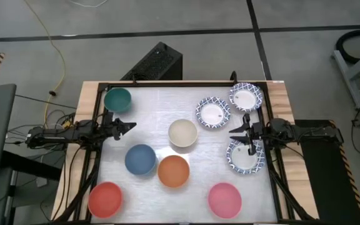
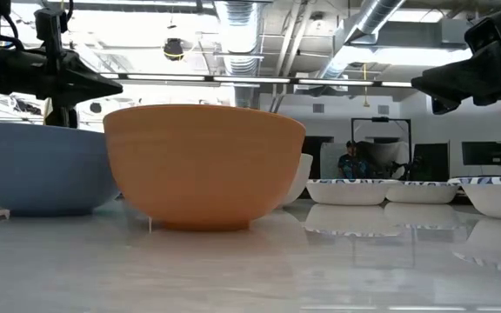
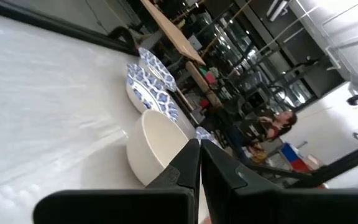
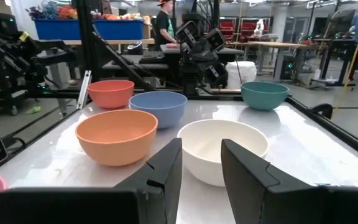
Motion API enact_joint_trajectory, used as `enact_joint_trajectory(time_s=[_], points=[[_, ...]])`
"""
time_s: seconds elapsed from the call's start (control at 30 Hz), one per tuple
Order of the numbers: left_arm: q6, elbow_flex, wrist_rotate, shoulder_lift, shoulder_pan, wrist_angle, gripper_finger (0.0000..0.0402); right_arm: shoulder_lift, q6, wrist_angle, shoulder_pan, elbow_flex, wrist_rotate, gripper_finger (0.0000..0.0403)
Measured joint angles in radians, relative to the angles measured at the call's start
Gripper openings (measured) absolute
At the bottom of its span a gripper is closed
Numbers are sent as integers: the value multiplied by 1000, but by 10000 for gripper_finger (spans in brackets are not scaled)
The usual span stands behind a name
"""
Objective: Nest bowls inside each other
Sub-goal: Stack the bottom blue patterned bowl into the blue patterned bowl
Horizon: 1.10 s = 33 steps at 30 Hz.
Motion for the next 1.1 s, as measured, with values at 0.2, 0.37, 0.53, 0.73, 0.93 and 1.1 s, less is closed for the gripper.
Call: enact_joint_trajectory(time_s=[0.2, 0.37, 0.53, 0.73, 0.93, 1.1], points=[[-18, 3, -54, 0, 0, -2, 2, 0, 163, 2, -4, 0, 0, 133], [-38, 3, -92, 0, 0, 5, 2, 0, 434, 2, -4, 0, 43, 133], [-38, 4, -96, 0, 0, 51, 2, 0, 633, 42, -13, 0, 213, 133], [-36, 4, -138, 0, 0, 170, 9, 0, 902, 67, -15, 0, 259, 133], [-10, 6, -138, 0, 0, 354, 37, 0, 1087, 39, -24, 0, 284, 133], [34, 6, -136, 0, 0, 436, 64, 1, 1126, 23, -24, 0, 281, 133]])
